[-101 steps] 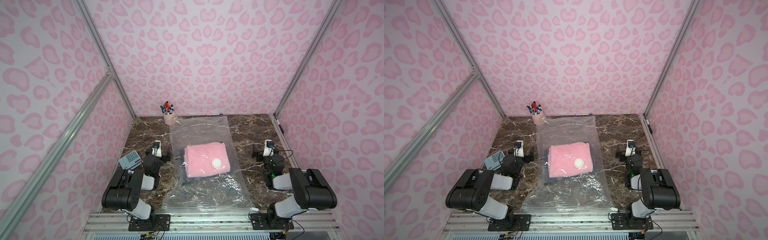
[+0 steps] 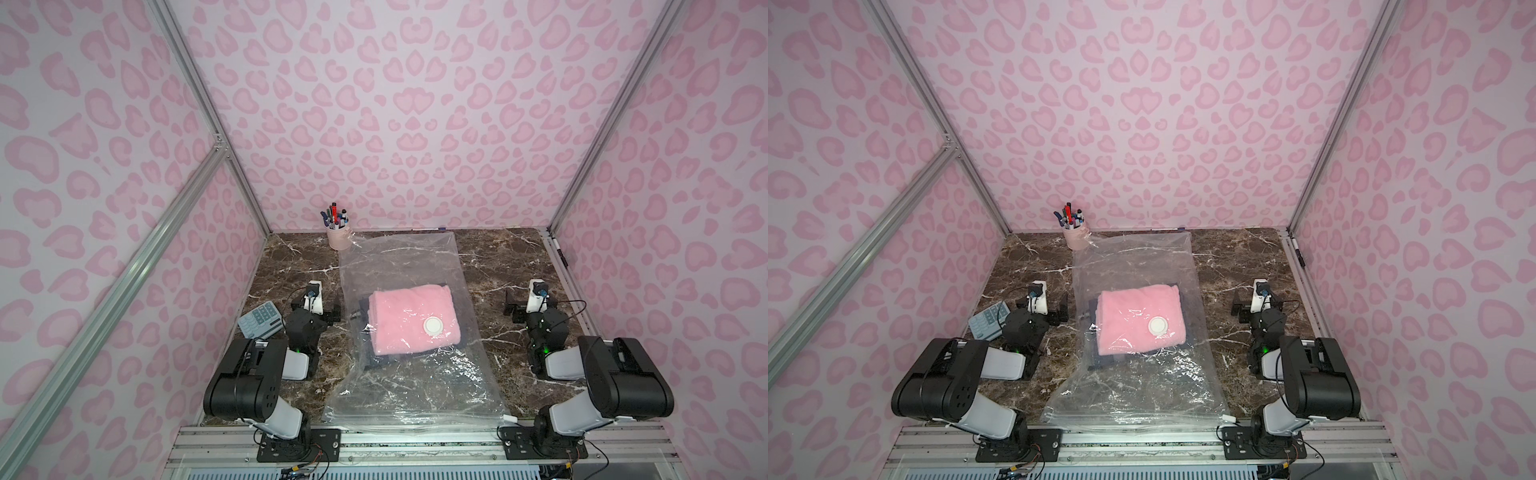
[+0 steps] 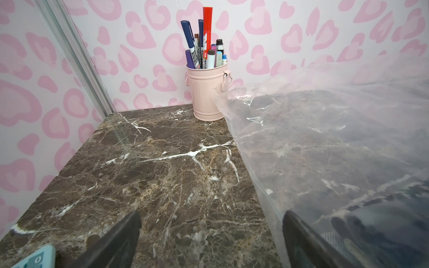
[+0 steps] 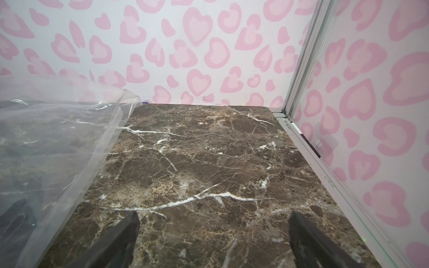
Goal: Take the blanket out of the vacuum bag
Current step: Adjust the vacuum bag at the center of the board.
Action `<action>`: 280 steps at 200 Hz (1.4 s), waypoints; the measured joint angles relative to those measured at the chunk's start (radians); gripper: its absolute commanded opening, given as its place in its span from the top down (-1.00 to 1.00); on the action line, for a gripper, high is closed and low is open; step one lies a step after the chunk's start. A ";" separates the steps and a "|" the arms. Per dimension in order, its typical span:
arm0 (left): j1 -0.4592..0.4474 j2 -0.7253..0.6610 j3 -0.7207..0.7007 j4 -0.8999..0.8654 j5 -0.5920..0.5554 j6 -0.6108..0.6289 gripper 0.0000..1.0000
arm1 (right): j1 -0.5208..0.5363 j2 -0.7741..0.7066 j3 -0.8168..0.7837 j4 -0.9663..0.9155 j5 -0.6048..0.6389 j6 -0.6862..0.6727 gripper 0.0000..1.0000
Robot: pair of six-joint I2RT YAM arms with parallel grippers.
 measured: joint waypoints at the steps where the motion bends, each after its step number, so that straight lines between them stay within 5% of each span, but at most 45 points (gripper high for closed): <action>1: 0.000 0.000 0.000 0.000 0.000 0.000 -0.94 | 0.000 0.000 0.000 0.000 0.000 0.000 -1.00; 61: 0.000 -0.004 0.001 -0.003 -0.002 0.000 -0.94 | 0.000 0.000 0.000 0.000 0.000 0.000 -1.00; 84: -0.002 -0.077 0.171 -0.255 -0.075 -0.040 -0.86 | 0.010 -0.018 0.003 -0.018 0.023 0.000 -1.00; 115: -0.012 -0.135 0.547 -0.659 -0.197 -0.199 -0.85 | 0.040 -0.125 0.273 -0.384 0.121 0.043 -1.00; 142: -0.037 -0.158 0.658 -0.924 -0.092 -0.343 -0.90 | 0.043 -0.068 0.533 -0.787 0.083 0.140 -1.00; 171: -0.042 -0.165 0.631 -1.103 0.095 -0.446 -0.97 | 0.083 -0.071 0.546 -1.027 -0.138 0.229 -1.00; 210: -0.103 -0.261 0.482 -1.199 0.265 -0.501 -0.95 | 0.169 -0.144 0.430 -1.048 -0.373 0.346 -1.00; 269: -0.120 -0.227 0.327 -1.122 0.308 -0.550 -1.00 | 0.259 -0.116 0.341 -0.931 -0.504 0.414 -1.00; 280: -0.122 -0.212 0.313 -1.088 0.312 -0.554 -0.86 | 0.262 -0.105 0.317 -0.900 -0.519 0.427 -1.00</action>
